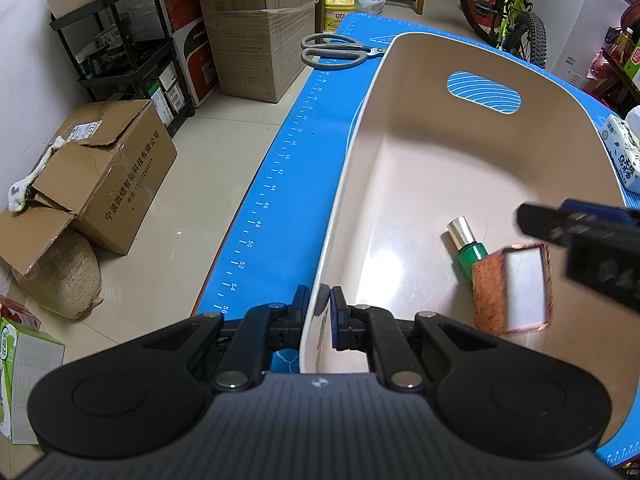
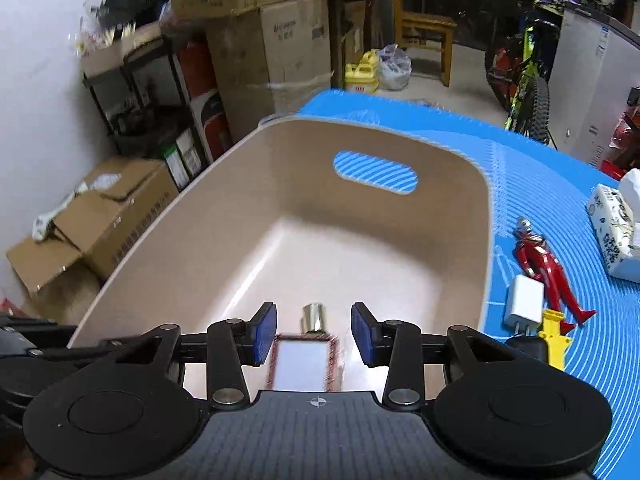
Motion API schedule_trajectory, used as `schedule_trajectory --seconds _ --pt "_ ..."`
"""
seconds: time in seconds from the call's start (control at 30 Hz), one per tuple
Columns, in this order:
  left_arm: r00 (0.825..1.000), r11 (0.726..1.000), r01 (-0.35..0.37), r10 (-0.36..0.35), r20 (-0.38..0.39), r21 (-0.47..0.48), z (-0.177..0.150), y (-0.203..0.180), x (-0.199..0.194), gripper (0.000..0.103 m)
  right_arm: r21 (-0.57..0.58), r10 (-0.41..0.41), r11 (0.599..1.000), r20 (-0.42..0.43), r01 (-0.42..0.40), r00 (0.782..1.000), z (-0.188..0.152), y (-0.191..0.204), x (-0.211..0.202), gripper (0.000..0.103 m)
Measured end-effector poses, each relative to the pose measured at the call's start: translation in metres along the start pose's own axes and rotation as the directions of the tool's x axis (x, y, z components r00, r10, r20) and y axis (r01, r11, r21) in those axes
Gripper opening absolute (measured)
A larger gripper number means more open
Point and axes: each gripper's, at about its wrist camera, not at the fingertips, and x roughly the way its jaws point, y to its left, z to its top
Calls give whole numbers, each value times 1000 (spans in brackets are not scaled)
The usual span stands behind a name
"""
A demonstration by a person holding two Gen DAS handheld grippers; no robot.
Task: Organize rigid objects
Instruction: 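Carry the mirror box into the basket with the right gripper and release, then grasp the white pill bottle with the right gripper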
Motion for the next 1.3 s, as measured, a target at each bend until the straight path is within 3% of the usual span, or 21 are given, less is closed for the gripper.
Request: schedule_trajectory --seconds 0.23,0.43,0.8,1.03,1.3 --pt "1000 1000 1 -1 -1 -1 0 2 0 13 56 -25 998 79 20 997 8 -36 -29 51" --pt "1000 1000 1 -1 -1 -2 0 2 0 13 96 -86 992 93 77 992 4 -80 -46 51" --pt "1000 1000 1 -1 -2 -3 1 1 0 13 200 -173 965 11 168 985 -48 -143 -34 51" --pt "1000 1000 1 -1 -2 -3 1 2 0 13 220 -157 961 -56 166 986 -82 -147 -15 51" --pt "1000 1000 0 0 -2 -2 1 1 0 13 235 -128 961 -95 147 987 -97 -141 -1 51"
